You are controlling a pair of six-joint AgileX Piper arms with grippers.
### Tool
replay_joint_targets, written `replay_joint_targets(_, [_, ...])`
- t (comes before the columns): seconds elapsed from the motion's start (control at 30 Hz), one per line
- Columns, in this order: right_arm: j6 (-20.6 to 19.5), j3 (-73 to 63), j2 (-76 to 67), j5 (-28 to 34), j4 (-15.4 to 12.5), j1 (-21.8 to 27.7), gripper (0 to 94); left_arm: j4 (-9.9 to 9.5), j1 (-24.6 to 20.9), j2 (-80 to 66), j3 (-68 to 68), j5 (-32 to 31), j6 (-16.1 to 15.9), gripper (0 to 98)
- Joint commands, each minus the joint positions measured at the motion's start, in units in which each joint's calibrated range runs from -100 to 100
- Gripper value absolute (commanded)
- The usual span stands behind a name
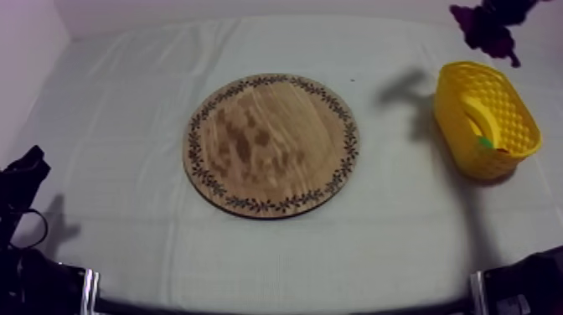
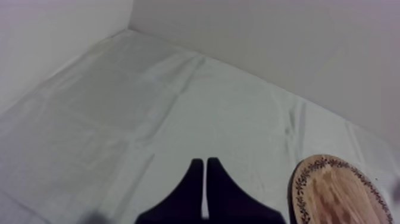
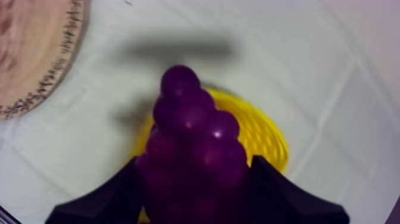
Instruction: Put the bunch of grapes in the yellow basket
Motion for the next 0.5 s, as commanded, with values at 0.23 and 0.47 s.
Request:
replay_joint_targets(0.23, [-1.20, 6.80, -0.84, -0.67, 0.53, 7.55, 35.4, 0.01, -0.01, 0.03, 0.04, 0.03, -0.01, 0.0])
replay_joint_targets(0.47, [-1.56, 13.02, 2.50, -3.33, -0.68, 8.48, 36.5, 0.01, -0.01, 0.03, 0.04, 0.03, -0.01, 0.0])
